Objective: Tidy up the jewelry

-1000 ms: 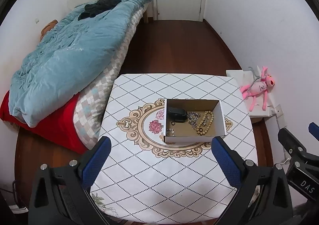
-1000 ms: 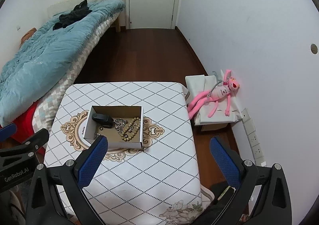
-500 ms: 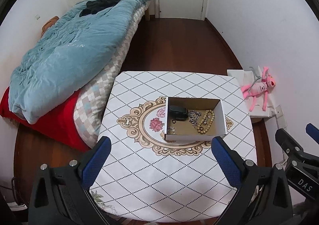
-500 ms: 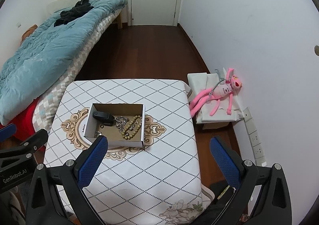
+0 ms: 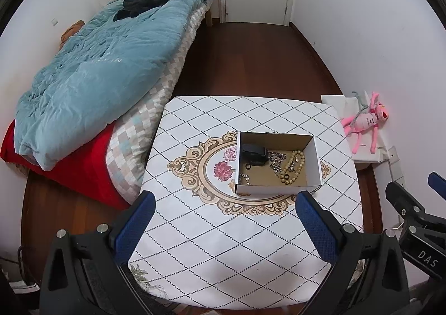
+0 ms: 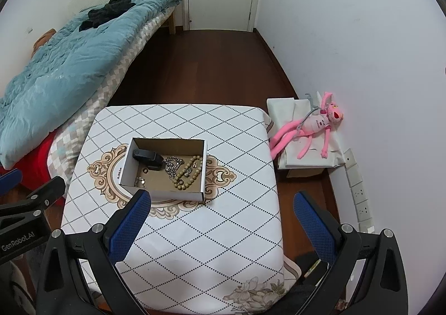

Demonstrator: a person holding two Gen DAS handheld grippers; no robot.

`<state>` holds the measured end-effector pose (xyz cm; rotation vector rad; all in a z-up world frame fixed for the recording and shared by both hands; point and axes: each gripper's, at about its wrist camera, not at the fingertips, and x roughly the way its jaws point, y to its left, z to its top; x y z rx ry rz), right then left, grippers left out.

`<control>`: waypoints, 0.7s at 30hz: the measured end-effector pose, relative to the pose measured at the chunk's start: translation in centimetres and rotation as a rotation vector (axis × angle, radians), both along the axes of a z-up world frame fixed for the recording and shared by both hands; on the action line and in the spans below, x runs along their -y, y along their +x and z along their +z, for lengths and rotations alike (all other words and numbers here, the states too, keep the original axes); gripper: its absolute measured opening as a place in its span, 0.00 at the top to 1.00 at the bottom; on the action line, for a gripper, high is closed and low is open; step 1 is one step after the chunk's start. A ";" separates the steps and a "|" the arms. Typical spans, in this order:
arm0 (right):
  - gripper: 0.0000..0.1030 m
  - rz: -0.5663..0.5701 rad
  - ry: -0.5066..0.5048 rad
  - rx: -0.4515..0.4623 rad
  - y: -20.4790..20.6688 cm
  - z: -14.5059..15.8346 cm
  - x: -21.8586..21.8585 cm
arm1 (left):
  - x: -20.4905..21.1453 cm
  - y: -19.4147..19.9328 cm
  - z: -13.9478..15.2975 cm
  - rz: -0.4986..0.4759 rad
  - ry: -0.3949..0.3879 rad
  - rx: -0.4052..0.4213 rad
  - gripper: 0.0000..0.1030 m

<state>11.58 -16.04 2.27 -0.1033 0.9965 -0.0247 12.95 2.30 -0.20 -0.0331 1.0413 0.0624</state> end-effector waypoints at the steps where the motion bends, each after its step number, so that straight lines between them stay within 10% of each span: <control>1: 0.00 0.001 -0.001 -0.001 0.0 0.0 0.0 | -0.1 0.0 0.0 0.001 0.002 0.000 0.01; 21: 0.00 0.011 -0.005 -0.002 0.0 0.0 -0.7 | -0.3 -0.2 -0.1 -0.001 -0.002 0.002 0.01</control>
